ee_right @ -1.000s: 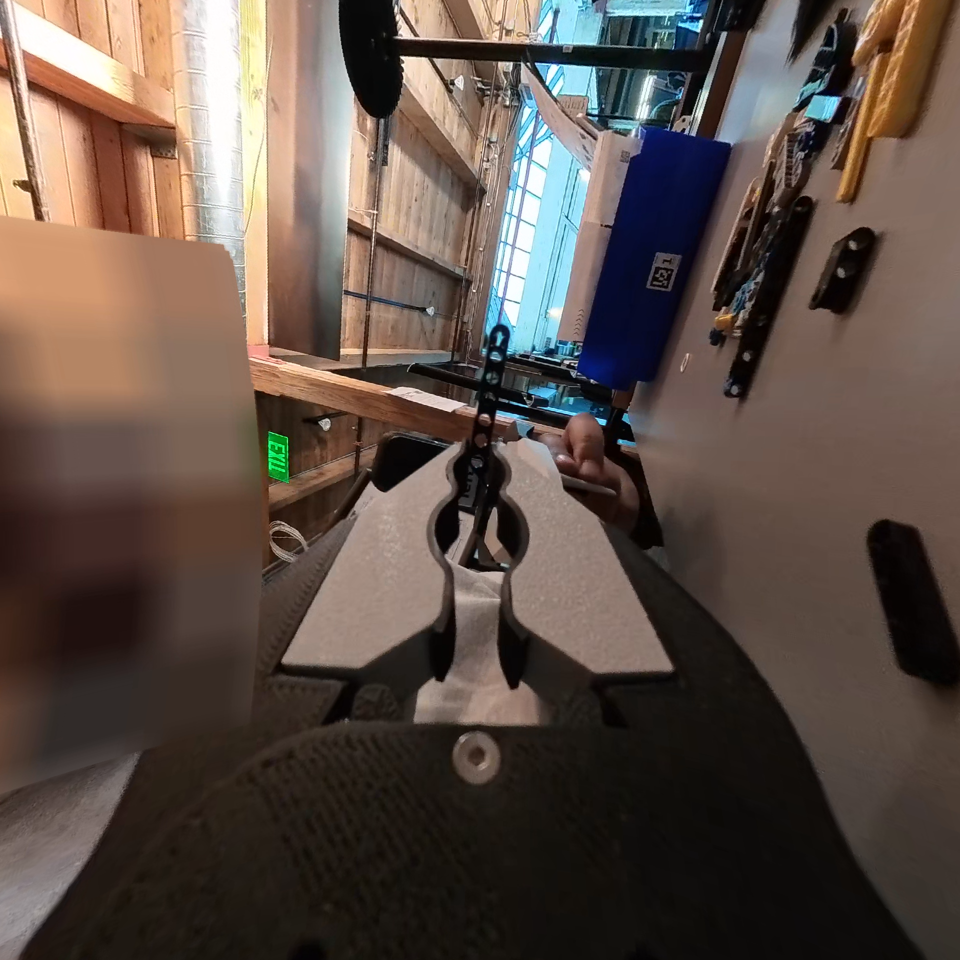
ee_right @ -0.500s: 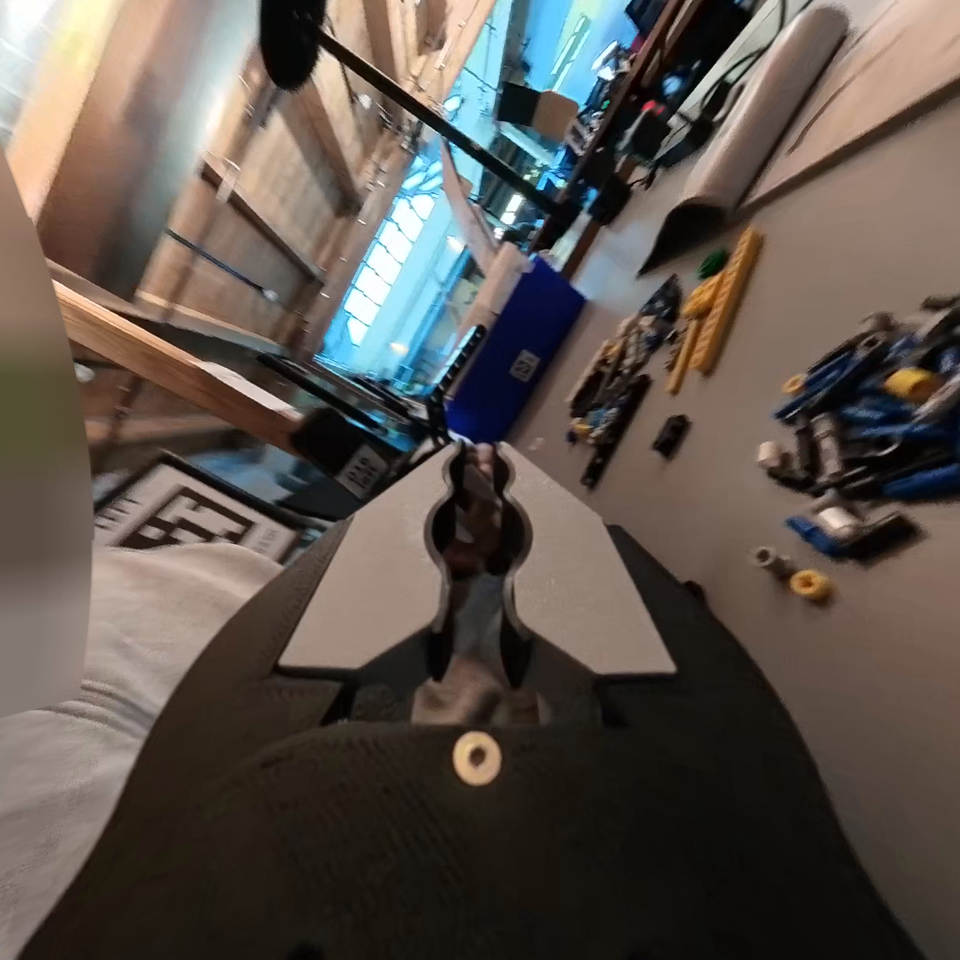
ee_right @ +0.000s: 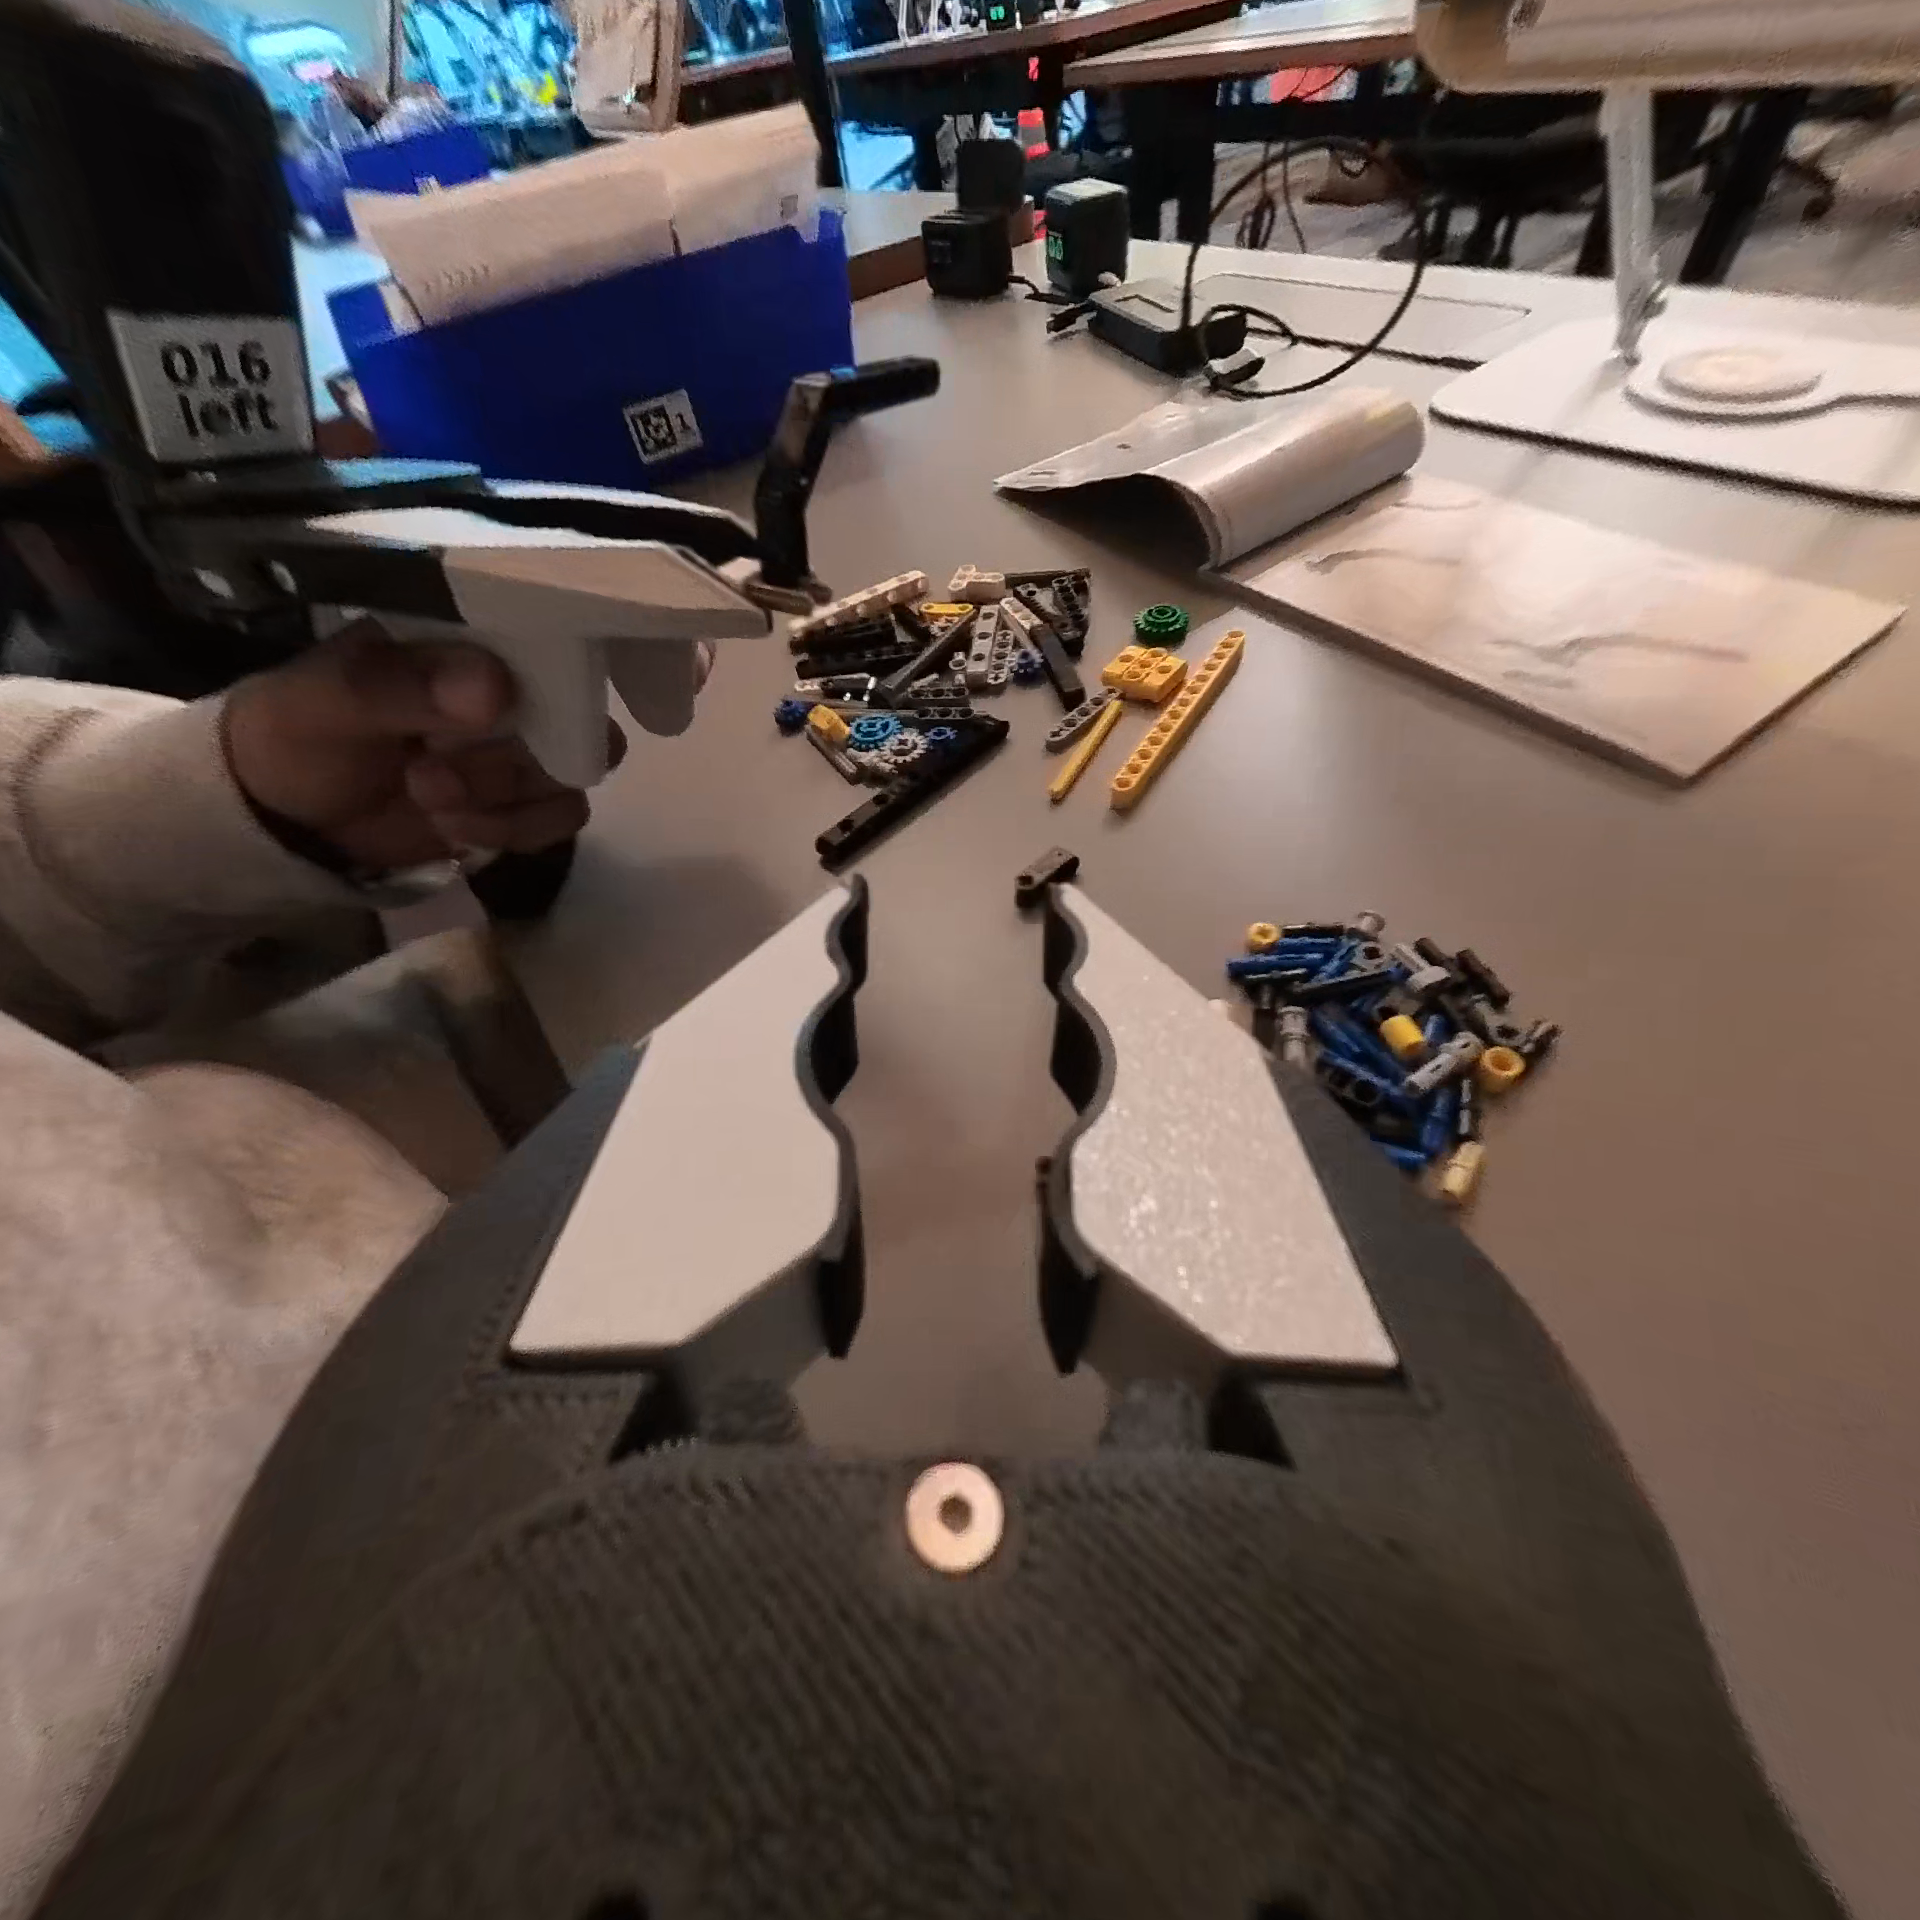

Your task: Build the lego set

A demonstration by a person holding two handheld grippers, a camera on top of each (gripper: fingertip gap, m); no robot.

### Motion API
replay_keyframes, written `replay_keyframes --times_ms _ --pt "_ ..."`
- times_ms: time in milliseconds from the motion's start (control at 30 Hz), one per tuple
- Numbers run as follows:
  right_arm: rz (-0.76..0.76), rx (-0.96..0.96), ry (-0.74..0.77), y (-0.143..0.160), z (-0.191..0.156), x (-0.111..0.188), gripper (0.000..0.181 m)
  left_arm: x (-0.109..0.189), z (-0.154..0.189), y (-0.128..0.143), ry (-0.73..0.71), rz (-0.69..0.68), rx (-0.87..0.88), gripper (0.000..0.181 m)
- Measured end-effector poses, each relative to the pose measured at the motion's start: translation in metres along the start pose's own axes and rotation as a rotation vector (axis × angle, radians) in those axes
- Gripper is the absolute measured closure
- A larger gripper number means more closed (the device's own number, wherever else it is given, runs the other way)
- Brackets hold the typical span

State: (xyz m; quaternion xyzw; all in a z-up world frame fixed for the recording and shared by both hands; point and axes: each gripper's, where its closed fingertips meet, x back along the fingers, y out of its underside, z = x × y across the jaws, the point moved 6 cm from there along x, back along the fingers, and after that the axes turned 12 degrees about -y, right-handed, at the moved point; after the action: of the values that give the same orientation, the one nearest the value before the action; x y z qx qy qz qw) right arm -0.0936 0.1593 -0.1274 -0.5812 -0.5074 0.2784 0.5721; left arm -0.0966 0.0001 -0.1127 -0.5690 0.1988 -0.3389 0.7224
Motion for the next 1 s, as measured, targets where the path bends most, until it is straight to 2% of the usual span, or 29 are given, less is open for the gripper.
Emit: replay_keyframes --times_ms 333,533,667,900,1000 --pt "-0.192 0.312 0.040 0.008 -0.003 0.005 0.138 0.000 -0.003 0.000 0.000 -0.004 0.032 0.167" --pt "-0.131 0.318 -0.009 0.005 -0.014 -0.002 0.139 -0.002 0.004 0.002 0.028 -0.017 0.031 0.167" --pt "-0.012 0.230 -0.068 -0.005 -0.021 -0.002 0.139 -0.005 0.015 0.005 0.034 -0.027 0.005 0.167" --pt "0.203 -0.129 -0.120 -0.017 -0.019 -0.007 0.148 -0.013 0.030 0.013 0.000 -0.075 -0.028 0.167" --pt "0.238 -0.201 -0.137 -0.017 -0.020 -0.010 0.150 -0.016 0.042 0.017 0.006 -0.095 -0.106 0.167"
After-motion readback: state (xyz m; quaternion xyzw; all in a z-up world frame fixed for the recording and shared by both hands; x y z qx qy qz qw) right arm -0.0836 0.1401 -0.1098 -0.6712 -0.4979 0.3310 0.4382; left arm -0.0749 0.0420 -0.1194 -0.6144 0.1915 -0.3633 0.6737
